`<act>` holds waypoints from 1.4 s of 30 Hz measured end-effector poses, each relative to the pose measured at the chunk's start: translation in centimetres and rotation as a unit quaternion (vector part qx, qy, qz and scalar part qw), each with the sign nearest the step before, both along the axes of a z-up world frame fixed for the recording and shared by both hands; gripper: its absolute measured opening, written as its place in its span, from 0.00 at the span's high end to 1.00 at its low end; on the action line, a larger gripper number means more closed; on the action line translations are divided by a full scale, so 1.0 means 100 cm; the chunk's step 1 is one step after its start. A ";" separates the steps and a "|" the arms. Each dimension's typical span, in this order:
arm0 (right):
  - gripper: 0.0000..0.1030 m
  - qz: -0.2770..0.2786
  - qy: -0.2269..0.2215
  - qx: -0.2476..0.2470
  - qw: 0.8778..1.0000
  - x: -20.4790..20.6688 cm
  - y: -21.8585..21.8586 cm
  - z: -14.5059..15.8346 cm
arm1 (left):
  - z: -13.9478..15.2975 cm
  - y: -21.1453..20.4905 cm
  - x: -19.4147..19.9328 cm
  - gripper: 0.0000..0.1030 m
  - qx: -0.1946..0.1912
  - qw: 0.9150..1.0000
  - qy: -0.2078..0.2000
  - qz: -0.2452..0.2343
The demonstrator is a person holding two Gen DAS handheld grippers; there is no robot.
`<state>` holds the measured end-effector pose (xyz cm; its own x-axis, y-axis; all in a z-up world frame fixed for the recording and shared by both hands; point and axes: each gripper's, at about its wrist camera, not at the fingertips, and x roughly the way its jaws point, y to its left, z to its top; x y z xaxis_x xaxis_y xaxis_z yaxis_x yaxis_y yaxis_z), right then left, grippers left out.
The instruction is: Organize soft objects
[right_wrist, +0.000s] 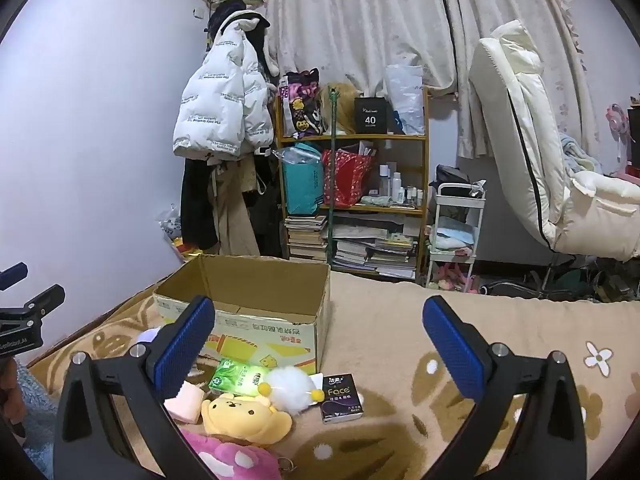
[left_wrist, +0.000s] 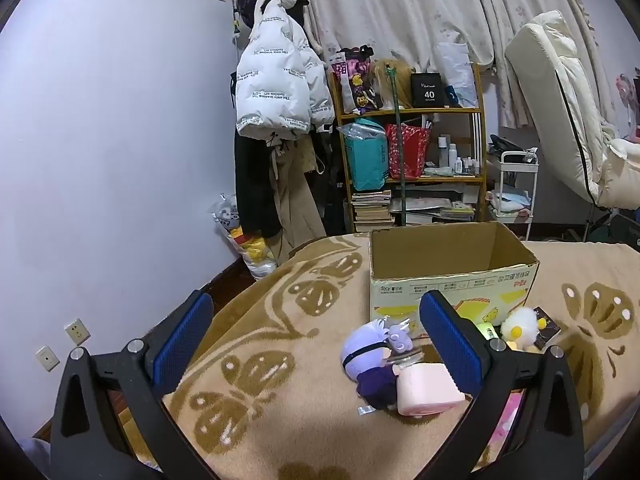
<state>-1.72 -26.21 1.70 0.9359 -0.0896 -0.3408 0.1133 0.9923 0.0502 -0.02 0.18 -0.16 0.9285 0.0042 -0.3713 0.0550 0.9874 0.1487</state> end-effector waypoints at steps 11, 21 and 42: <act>0.00 -0.003 0.004 0.005 1.000 -0.003 -0.005 0.003 | -0.001 -0.003 0.002 0.01 0.002 1.000 0.000 -0.003; 0.00 -0.005 0.003 0.005 1.000 -0.003 -0.005 0.002 | -0.005 -0.003 0.001 0.01 0.003 1.000 0.002 0.000; 0.00 -0.004 0.006 0.008 1.000 -0.002 -0.007 0.000 | -0.006 -0.002 0.002 0.01 0.004 1.000 0.004 -0.001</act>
